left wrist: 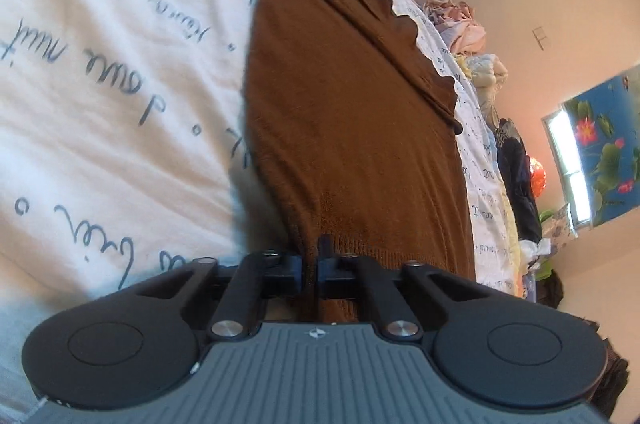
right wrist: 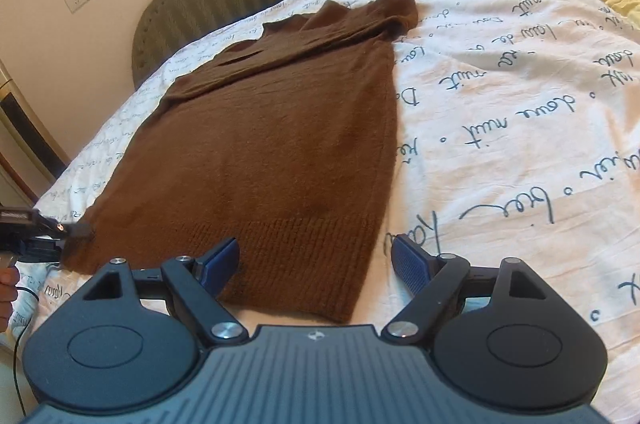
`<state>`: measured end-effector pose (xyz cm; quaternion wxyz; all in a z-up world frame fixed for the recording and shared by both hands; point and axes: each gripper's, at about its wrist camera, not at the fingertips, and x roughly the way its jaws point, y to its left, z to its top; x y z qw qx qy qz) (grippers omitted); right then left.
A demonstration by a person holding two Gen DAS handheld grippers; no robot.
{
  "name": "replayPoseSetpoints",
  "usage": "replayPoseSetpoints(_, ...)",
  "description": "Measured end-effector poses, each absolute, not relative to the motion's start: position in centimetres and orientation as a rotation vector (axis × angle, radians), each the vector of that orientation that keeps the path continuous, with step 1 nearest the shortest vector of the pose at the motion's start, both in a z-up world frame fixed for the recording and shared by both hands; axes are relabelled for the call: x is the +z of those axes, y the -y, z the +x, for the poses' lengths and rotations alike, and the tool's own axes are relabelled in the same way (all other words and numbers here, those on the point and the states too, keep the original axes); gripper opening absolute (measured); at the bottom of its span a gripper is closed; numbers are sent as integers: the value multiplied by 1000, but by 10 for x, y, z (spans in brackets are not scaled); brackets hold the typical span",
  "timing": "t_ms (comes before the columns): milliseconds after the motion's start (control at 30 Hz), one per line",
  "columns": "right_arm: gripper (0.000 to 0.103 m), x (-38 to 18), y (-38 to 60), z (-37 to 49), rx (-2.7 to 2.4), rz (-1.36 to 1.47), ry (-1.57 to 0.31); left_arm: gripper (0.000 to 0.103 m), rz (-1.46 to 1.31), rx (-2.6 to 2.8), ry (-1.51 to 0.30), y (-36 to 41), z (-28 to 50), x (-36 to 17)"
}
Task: Fold small clothes
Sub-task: 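Close both grippers on the ribbed sweater hem, then lift the hem with both grippers and fold it toward the collar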
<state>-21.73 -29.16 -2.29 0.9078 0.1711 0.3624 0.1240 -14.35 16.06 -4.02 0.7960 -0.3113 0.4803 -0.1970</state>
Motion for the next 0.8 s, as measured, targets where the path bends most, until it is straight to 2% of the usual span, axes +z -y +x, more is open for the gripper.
replayPoseSetpoints(33,41,-24,289,-215,259,346,-761,5,-663,-426,-1025,-161,-144,-40)
replayPoseSetpoints(67,25,-26,289,-213,242,350,-777,4,-671,-429,-1022,-162,-145,-40)
replayPoseSetpoints(133,9,-26,291,-210,269,385,-784,4,-681,-438,-1018,-162,-147,-37)
replayPoseSetpoints(467,7,8,295,-220,296,393,-676,4,-714,-438,-1002,-175,-159,-25)
replayPoseSetpoints(800,6,-3,305,-257,258,420,-669,4,-751,-431,-997,-182,-186,-38)
